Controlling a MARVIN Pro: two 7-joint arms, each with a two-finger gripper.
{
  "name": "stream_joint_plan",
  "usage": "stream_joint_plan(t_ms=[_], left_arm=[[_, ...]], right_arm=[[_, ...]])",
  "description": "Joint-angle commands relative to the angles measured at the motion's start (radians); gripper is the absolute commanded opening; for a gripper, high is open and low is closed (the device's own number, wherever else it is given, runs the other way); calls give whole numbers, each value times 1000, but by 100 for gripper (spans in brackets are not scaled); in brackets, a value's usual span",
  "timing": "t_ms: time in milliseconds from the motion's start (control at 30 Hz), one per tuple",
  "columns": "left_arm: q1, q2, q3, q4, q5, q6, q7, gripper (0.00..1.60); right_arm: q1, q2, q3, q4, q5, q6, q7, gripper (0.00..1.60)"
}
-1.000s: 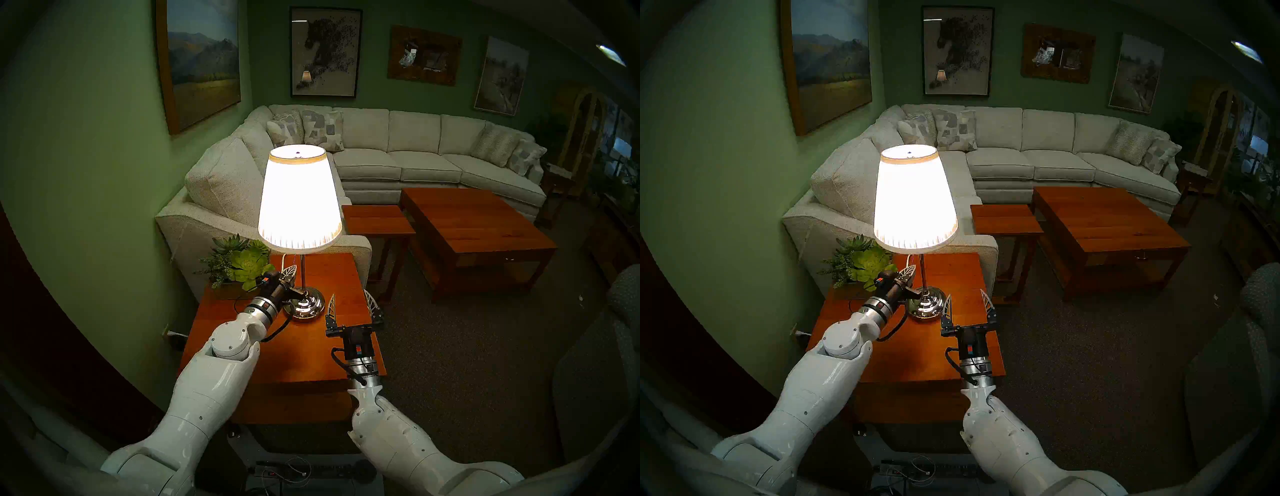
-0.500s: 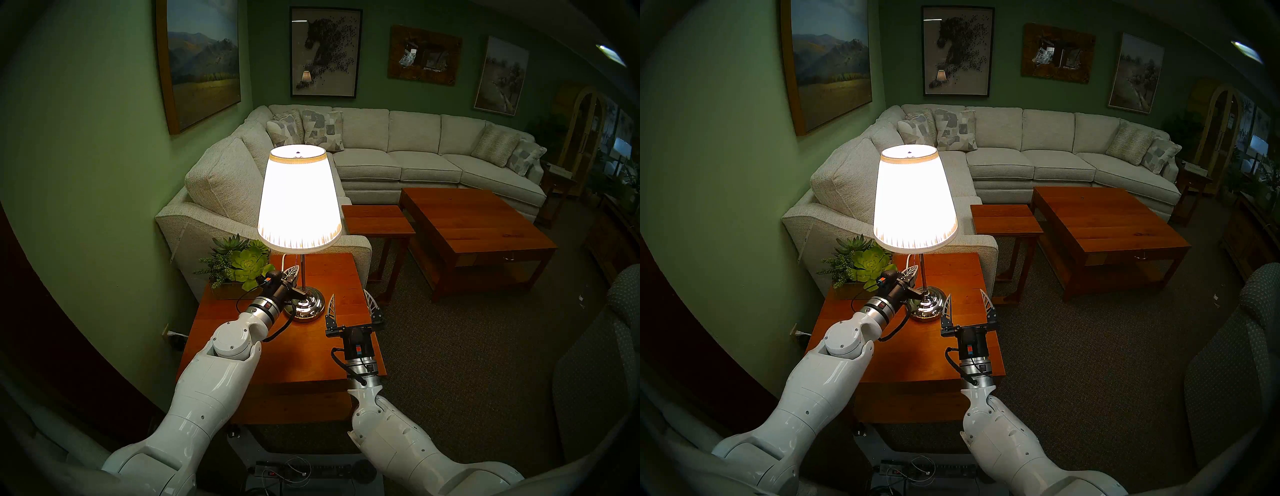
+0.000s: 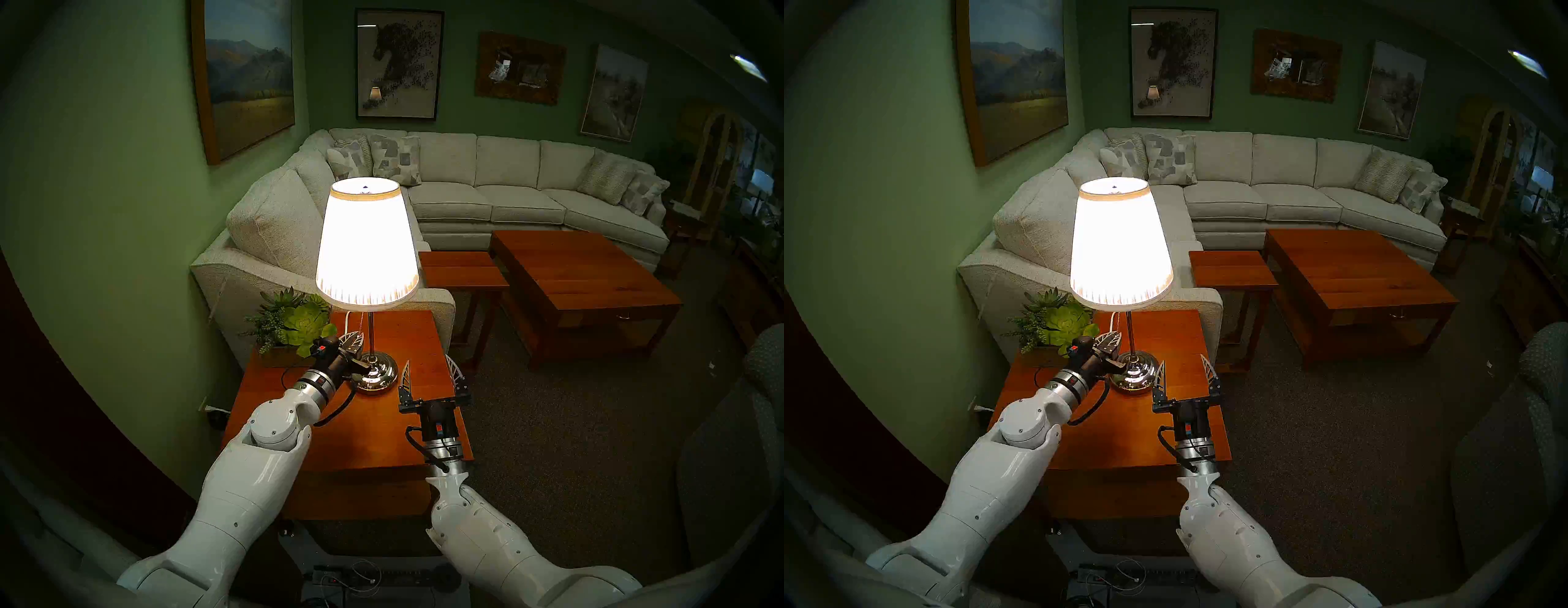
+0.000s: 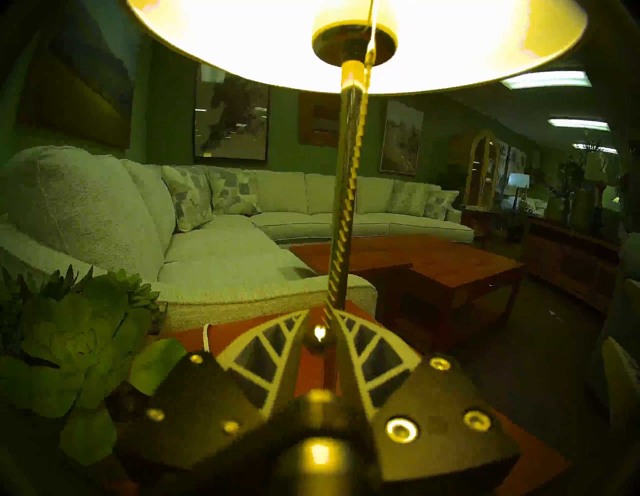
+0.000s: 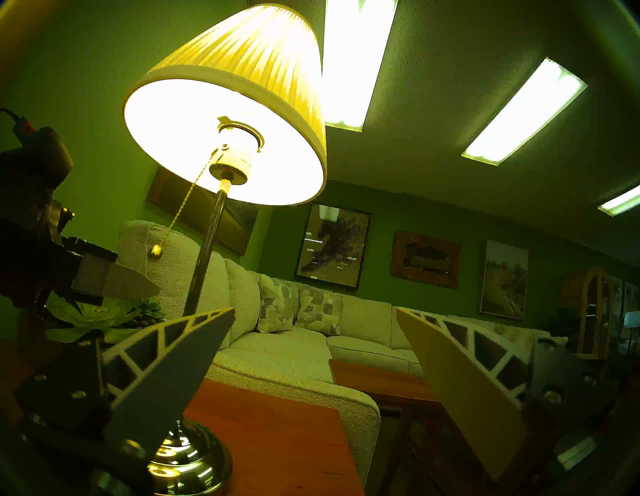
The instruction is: Pull on string to turn on lamp
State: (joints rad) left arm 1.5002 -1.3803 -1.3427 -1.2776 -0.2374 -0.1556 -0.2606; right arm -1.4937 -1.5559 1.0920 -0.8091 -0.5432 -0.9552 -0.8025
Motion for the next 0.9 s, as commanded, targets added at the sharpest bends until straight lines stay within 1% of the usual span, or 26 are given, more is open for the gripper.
stream_joint_plan(t_ms=[0, 33, 67, 100, 133, 167, 200, 233, 300, 333, 400, 433, 467, 500, 667, 700, 733, 767, 800, 833, 867], left_arm=[[-7, 2, 2, -24, 2, -9, -7, 110], [-7, 2, 2, -24, 3, -7, -7, 133], [-6, 2, 2, -24, 4, -7, -7, 137], [-6, 2, 2, -24, 5, -7, -7, 132], [-4, 3, 1, -27, 5, -7, -6, 130], [-1, 4, 0, -30, 5, -6, -6, 124], [3, 7, -1, -35, 5, -6, -6, 129], [6, 10, -3, -38, 5, -6, -6, 143], [15, 17, -16, -48, 0, -9, 0, 155], [17, 22, -21, -51, -1, -10, -1, 157], [30, 31, -29, -70, -1, -14, 0, 153], [38, 35, -34, -82, -4, -14, 1, 147], [46, 37, -42, -95, -6, -18, 7, 146], [51, 43, -48, -106, -9, -16, 6, 141], [101, 68, -85, -177, -24, -20, 15, 142], [106, 71, -90, -172, -27, -35, 13, 141], [128, 78, -97, -203, -28, -24, 19, 141], [132, 81, -102, -197, -31, -40, 15, 141], [147, 84, -109, -212, -30, -41, 23, 144], [163, 91, -117, -233, -34, -36, 25, 144], [169, 95, -125, -235, -38, -43, 24, 143]], right_arm=[[17, -2, 3, -29, 2, -5, -2, 160], [17, -2, 3, -29, 2, -5, -3, 160], [17, -2, 3, -28, 2, -5, -3, 160], [17, -2, 3, -28, 2, -5, -3, 160], [17, -2, 3, -28, 2, -5, -3, 160], [17, -2, 3, -28, 1, -5, -3, 160], [17, -2, 3, -28, 1, -5, -3, 160], [17, -2, 3, -28, 1, -5, -3, 160], [17, -2, 3, -28, 1, -5, -3, 160], [17, -2, 3, -27, 1, -5, -3, 160], [18, -2, 3, -27, 1, -5, -3, 160], [18, -2, 3, -27, 1, -5, -3, 160], [18, -3, 3, -26, 1, -5, -3, 160], [18, -3, 3, -26, 1, -5, -3, 160], [18, -3, 3, -25, 0, -5, -4, 160], [18, -3, 3, -25, 0, -5, -4, 160], [18, -3, 3, -25, 0, -5, -4, 160], [18, -3, 3, -25, 0, -5, -4, 160], [18, -3, 3, -25, 0, -5, -4, 160], [18, -3, 3, -25, 0, -5, -4, 160], [18, -3, 3, -25, 0, -5, -4, 160]])
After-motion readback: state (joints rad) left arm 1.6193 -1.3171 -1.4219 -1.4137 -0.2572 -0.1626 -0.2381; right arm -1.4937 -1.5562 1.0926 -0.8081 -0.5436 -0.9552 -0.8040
